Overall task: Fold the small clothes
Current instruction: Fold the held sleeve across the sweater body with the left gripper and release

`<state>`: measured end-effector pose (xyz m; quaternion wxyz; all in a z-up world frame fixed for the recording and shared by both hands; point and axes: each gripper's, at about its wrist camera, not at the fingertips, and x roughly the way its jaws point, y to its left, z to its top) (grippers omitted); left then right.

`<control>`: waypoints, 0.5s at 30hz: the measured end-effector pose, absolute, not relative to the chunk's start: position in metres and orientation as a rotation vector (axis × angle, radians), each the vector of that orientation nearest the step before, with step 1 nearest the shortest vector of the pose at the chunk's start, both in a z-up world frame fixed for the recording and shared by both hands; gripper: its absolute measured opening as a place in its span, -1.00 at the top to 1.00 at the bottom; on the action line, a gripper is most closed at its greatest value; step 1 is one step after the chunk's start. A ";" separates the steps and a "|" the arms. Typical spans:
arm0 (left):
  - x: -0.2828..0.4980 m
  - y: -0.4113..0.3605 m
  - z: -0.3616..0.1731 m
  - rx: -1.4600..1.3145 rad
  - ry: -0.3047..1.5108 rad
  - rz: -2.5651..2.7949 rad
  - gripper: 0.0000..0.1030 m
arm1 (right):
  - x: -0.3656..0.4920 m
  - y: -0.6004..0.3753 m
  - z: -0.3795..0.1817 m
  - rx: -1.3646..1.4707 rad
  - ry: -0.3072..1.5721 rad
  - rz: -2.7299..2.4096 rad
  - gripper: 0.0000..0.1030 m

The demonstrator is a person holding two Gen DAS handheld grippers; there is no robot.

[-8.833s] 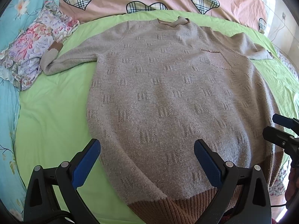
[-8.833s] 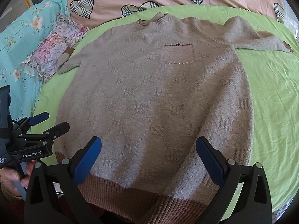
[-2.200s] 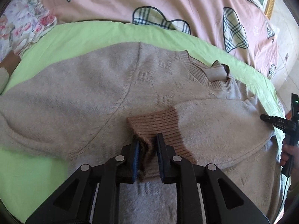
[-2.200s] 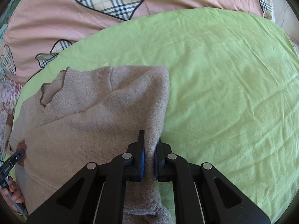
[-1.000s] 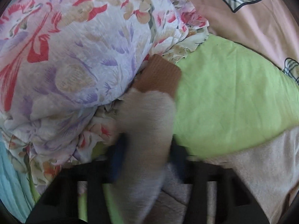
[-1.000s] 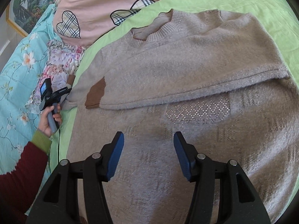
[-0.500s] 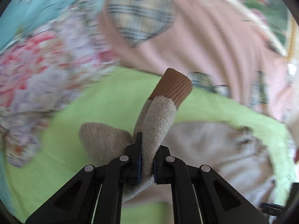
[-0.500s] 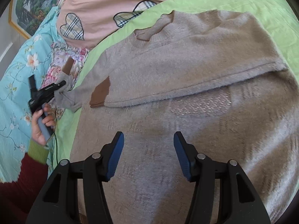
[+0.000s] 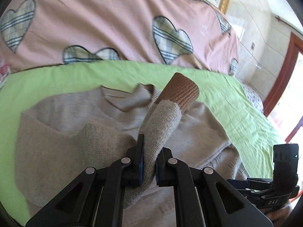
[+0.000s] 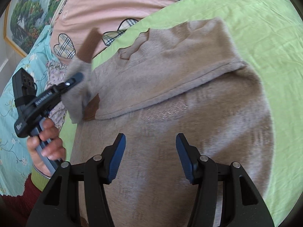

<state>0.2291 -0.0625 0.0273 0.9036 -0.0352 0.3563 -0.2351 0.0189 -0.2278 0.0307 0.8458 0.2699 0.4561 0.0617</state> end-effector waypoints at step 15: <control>0.216 -0.075 -0.014 -0.006 0.815 -0.504 -0.11 | 0.035 -0.248 0.031 0.619 0.925 0.105 -0.10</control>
